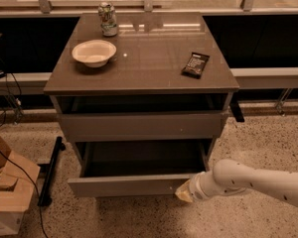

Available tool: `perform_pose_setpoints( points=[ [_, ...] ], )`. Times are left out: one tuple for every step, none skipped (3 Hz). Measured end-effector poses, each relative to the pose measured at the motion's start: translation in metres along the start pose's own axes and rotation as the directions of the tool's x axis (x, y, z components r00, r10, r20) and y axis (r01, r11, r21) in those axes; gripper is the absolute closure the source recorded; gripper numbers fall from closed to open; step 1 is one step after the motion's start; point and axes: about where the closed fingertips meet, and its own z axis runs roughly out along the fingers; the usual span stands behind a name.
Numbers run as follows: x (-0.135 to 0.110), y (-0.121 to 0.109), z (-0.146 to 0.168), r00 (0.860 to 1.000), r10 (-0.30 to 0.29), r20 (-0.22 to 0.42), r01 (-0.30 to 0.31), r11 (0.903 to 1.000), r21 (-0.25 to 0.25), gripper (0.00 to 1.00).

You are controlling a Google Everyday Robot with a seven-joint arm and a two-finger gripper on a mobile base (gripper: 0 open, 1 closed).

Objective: Close middle drawer

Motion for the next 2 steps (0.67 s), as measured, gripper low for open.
perform_pose_setpoints(
  points=[
    [-0.022, -0.0204, 0.0041, 0.998, -0.035, 0.044, 0.034, 0.999, 0.029, 0.13],
    [-0.0295, -0.0291, 0.0062, 0.997, -0.044, 0.06, 0.042, 0.9984, 0.037, 0.0]
  ],
)
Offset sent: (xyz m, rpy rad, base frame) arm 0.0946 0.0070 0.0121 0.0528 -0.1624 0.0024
